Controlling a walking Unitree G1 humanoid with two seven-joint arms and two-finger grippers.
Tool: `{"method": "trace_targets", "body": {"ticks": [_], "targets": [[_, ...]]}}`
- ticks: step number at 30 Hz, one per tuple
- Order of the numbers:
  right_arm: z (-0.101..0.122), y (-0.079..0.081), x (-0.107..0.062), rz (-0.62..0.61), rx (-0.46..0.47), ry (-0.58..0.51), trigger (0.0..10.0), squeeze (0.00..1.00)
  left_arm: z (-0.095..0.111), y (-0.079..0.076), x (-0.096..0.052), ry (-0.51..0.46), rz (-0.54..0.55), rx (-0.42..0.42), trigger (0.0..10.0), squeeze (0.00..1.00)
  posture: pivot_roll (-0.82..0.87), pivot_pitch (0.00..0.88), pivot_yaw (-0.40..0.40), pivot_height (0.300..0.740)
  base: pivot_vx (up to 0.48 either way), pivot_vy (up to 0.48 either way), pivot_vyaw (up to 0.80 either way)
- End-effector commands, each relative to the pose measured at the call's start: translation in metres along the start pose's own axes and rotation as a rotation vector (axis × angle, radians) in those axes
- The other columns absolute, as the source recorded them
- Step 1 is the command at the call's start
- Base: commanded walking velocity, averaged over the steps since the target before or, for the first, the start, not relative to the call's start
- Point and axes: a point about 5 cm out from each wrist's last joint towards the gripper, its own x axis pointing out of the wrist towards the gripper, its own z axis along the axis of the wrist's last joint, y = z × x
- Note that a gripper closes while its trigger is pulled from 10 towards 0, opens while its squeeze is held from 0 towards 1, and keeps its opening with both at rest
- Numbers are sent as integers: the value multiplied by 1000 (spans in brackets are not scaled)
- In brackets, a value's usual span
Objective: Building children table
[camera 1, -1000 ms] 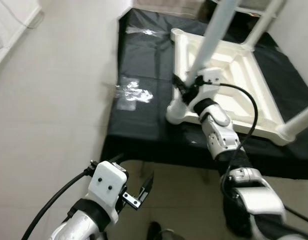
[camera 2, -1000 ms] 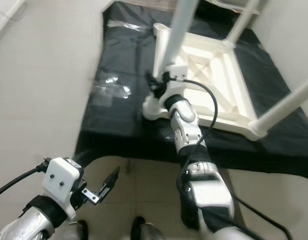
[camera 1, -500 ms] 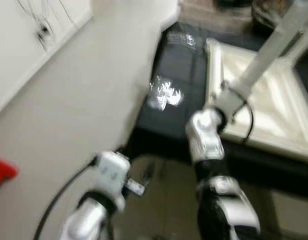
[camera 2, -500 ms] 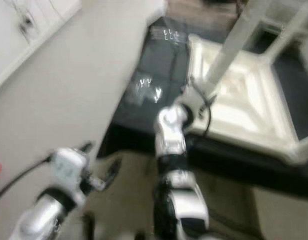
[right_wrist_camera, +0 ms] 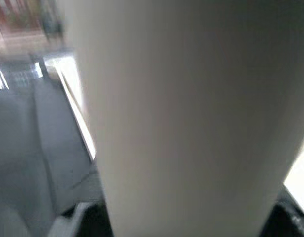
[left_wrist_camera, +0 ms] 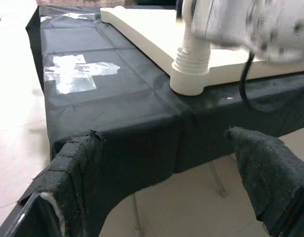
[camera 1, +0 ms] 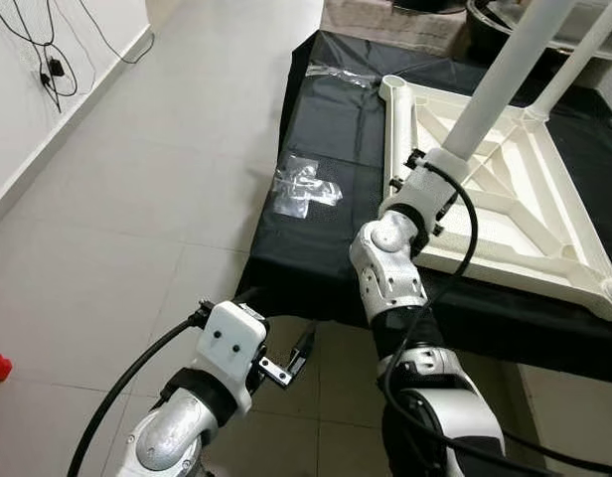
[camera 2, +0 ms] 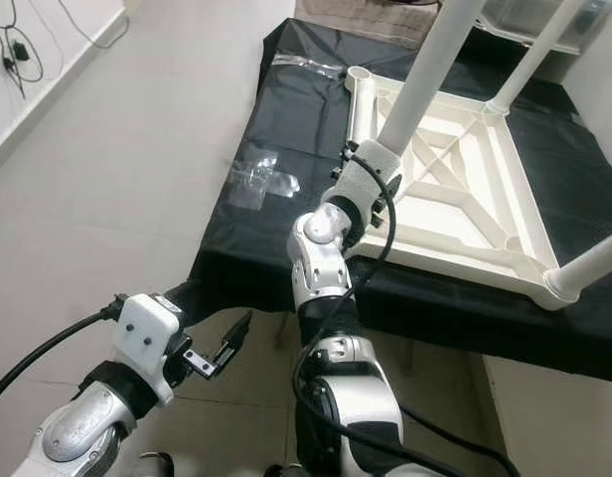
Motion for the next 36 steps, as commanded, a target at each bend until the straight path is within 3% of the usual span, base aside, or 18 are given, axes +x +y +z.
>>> {"method": "trace_targets", "body": {"ticks": [1,7,8,14,16,20,27,30,35,36], "targets": [[-22,-4,-5,1,-9,93,10000,1000,-3,-4,0,8,-14,-12,10000,0,176,164,-140,740,0,0,0],[-23,-4,-6,30,-18,84,10000,1000,-5,-4,1,6,-15,-11,10000,0,175,160,-134,740,0,0,0],[-22,-6,-6,55,-21,77,10000,0,-5,-4,2,5,-15,-10,10000,0,174,154,-134,740,0,0,0],[-16,-17,-4,188,-34,15,10000,0,-8,-3,5,3,-13,-10,10000,0,158,136,-128,740,0,0,0],[-19,-29,-8,324,-22,19,10000,0,-14,-1,10,16,-1,-38,10000,0,147,116,-124,740,0,0,0],[-31,-45,-19,450,-14,42,10000,0,-21,2,16,31,14,-67,10000,0,141,94,-120,740,0,0,0],[-42,-62,-34,531,-7,76,10000,0,-26,3,19,45,6,-51,10000,0,138,78,-116,740,0,0,0],[-49,-87,-60,598,-35,98,10000,0,-33,3,20,61,2,-52,10000,0,129,58,-113,740,0,0,0],[-51,-96,-67,600,-51,102,10000,0,-35,3,21,66,5,-63,10000,0,125,55,-114,740,0,0,0],[-53,-106,-73,593,-69,98,10000,0,-39,3,21,83,13,-84,10000,0,124,50,-112,740,0,0,0]]}}
